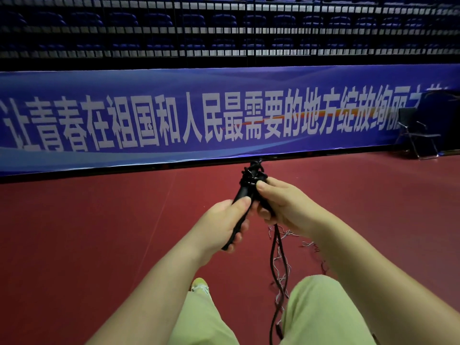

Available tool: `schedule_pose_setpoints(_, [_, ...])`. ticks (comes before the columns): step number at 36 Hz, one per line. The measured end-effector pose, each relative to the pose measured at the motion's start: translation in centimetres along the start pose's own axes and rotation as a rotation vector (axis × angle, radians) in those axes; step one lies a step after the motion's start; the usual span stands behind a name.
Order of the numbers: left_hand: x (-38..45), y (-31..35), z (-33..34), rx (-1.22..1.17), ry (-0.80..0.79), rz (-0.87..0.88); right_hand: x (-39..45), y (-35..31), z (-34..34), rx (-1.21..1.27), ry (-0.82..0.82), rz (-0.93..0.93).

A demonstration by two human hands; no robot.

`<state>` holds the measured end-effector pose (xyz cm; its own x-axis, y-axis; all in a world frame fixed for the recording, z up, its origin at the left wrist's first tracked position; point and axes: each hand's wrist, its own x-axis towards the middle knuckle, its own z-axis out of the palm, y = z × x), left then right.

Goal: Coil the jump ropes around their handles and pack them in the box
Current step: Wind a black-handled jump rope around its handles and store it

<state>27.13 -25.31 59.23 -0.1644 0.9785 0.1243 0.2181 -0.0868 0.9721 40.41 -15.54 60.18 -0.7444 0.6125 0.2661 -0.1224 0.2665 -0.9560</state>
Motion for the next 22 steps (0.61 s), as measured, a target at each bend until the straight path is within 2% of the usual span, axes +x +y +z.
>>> schedule_pose_setpoints(4, [0.2, -0.6, -0.5, 0.176, 0.06, 0.013, -0.1, 0.2, 0.5, -0.066, 0.027, 0.043])
schedule_pose_setpoints(9, [0.4, -0.9, -1.6, 0.596, 0.223, 0.08, 0.4, 0.9, 1.4, -0.264, 0.109, 0.084])
schedule_pose_setpoints(14, [0.2, -0.4, -1.9, 0.91, 0.273, 0.11, 0.6, 1.0, 2.1, -0.099, 0.112, 0.146])
schedule_pose_setpoints(19, [0.4, 0.1, -1.0, 1.224, 0.39, 0.226, 0.8, 0.6, 2.5, -0.015, 0.234, 0.108])
schedule_pose_setpoints(22, [0.2, 0.3, -0.4, 1.325, 0.458, 0.317, 1.0, 0.3, 2.5, 0.004, 0.295, 0.094])
